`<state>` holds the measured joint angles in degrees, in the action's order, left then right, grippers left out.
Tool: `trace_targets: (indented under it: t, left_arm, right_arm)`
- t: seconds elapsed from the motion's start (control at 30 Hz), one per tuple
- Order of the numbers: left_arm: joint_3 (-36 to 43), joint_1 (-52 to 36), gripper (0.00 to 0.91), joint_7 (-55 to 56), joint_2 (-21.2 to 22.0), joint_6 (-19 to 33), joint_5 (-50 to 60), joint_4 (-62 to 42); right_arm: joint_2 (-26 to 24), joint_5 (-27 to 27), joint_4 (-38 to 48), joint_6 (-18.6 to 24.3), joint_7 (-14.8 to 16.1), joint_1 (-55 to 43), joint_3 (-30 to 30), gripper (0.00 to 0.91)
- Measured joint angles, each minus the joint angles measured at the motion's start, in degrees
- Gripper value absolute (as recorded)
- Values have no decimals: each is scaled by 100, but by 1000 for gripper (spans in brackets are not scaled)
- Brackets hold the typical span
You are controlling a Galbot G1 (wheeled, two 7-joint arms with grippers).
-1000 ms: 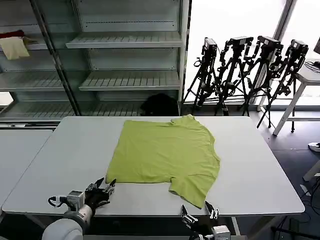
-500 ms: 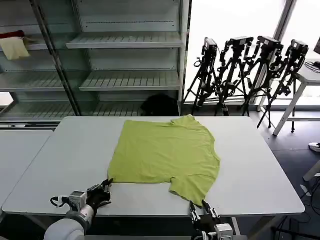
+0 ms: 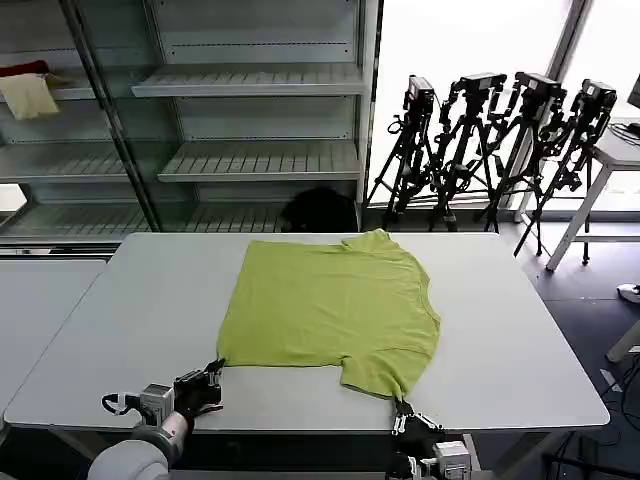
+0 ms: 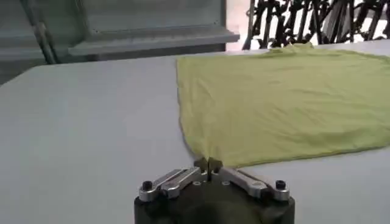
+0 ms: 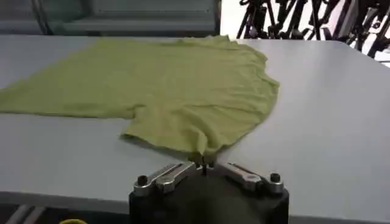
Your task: Fold and organize the clothes.
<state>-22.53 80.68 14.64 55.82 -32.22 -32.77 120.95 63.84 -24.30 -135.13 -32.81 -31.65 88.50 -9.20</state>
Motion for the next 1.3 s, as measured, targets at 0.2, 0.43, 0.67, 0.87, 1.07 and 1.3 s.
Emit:
trace_targets:
  t: [0.2, 0.43, 0.67, 0.87, 1.07, 1.3]
  left_arm:
    - [-5, -70, 0, 69, -32, 101, -17, 72]
    - [34, -287, 0, 240, -131, 113, -214, 164]
    - [290, -743, 0, 523, -58, 270, -413, 63]
    - [611, -1321, 0, 791, 100, 368, -522, -162]
    - [904, -1867, 0, 1005, 311, 484, -548, -511]
    - [1190, -2442, 0, 1243, 584, 557, -578, -932]
  right_arm:
    - [-69, 134, -99, 77, 114, -40, -137, 0]
    - [-186, 232, -101, 134, 404, -196, -399, 0]
    - [-307, 172, 106, 145, 891, -570, -804, 0]
    - [-409, 124, 400, 237, 1458, -999, -1080, 0]
    - [-446, 91, 839, 330, 1950, -1495, -1202, 0]
    - [-443, 126, 1300, 341, 2267, -2016, -1178, 0]
